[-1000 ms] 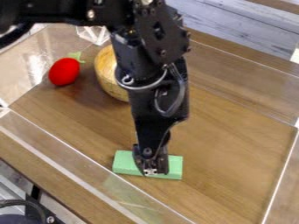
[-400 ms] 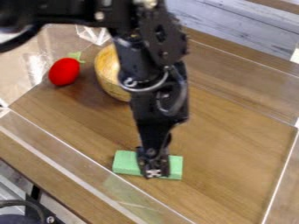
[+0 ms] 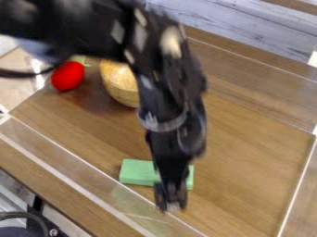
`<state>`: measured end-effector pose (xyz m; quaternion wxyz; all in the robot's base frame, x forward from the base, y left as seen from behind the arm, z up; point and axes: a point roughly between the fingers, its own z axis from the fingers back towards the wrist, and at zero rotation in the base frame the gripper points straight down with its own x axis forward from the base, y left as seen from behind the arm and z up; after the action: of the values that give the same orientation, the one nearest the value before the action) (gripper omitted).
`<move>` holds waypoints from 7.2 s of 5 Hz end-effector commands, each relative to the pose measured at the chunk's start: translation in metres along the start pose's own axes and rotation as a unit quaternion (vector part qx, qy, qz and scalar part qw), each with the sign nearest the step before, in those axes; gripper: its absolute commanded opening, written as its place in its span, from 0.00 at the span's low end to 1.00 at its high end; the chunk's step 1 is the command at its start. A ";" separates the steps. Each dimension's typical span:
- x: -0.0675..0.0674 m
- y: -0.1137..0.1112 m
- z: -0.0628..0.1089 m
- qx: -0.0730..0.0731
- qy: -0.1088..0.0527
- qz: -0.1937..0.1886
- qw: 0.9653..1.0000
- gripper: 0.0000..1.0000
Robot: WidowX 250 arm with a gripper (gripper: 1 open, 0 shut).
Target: Put the green block in the brown bowl
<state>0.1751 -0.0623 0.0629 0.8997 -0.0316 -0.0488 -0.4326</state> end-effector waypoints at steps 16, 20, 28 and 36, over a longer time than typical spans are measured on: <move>-0.016 0.031 0.012 -0.012 0.083 0.084 0.993 0.00; -0.037 0.045 0.012 0.006 0.057 0.188 0.980 0.00; -0.039 0.038 0.050 0.022 -0.035 0.213 0.976 0.00; -0.041 0.038 0.021 0.017 -0.066 0.190 0.979 0.00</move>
<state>0.1722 -0.0075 0.0721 0.9616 -0.0576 -0.0943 -0.2513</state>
